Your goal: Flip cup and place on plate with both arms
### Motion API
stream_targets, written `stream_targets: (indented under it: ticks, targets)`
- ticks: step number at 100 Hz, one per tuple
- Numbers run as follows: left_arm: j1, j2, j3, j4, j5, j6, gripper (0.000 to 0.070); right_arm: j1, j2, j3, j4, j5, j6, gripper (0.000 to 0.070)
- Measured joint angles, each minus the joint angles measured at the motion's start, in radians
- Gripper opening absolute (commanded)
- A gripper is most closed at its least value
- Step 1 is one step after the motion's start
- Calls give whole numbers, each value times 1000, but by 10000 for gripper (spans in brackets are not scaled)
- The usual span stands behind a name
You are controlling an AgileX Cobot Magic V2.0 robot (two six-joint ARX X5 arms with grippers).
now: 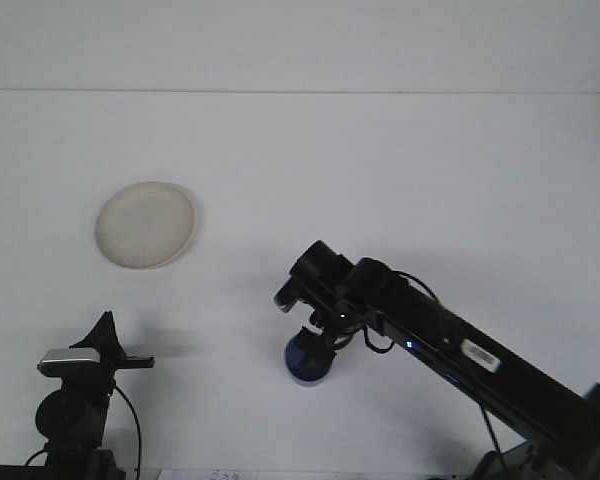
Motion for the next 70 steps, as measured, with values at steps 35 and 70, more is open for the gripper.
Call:
stream_targets:
  ticks: [35,70]
  targets:
    - [0,0,0,0,0,0,15,-38,-508,-36,245,153,0,409]
    - [0,0,0,0,0,-1,15,-35,-1130,-577,537,198,1,409]
